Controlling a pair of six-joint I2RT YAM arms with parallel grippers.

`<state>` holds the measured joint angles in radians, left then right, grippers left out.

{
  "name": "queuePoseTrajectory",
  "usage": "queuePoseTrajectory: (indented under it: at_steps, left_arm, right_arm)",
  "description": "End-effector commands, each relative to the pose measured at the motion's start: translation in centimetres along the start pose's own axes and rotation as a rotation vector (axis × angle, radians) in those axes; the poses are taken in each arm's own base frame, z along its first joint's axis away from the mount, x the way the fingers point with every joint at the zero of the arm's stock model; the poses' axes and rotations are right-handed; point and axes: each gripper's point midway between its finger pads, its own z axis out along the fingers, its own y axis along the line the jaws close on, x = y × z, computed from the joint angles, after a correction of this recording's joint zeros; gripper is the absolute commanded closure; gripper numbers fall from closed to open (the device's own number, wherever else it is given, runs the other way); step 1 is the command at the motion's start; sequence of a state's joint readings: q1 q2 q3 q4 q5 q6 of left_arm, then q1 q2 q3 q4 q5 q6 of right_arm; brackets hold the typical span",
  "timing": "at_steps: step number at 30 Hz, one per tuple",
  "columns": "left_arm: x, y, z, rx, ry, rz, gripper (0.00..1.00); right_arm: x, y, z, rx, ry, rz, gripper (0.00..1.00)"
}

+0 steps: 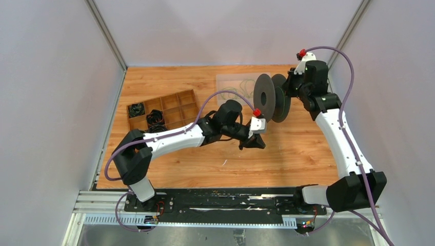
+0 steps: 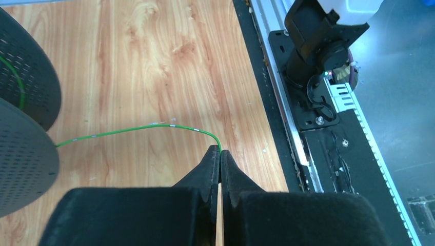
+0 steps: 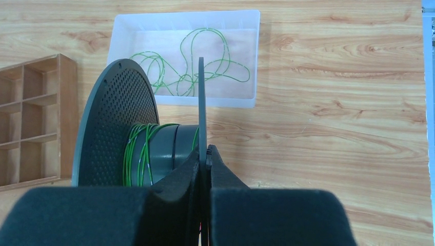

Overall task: Wrap the cables
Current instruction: Wrap the cable around the cable reel.

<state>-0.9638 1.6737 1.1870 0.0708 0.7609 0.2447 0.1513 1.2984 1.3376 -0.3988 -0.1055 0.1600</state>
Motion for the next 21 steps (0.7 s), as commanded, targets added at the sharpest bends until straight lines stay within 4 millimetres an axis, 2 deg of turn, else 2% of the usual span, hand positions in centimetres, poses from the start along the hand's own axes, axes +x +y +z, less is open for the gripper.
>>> queuePoseTrajectory:
  at_steps: [1, 8, 21]
  left_arm:
    - [-1.6, -0.2, 0.2, 0.027, 0.003, -0.001, 1.0]
    - [-4.2, 0.8, 1.1, 0.023, -0.036, -0.066, 1.0]
    - [-7.8, 2.8, 0.6, -0.023, -0.045, -0.129, 1.0]
  right_arm:
    - [-2.1, 0.7, -0.5, -0.01, -0.108, -0.056, 0.99]
    - [0.0, 1.9, 0.5, -0.047, -0.084, -0.104, 0.99]
    - [3.3, 3.9, 0.8, -0.132, -0.048, -0.268, 0.99]
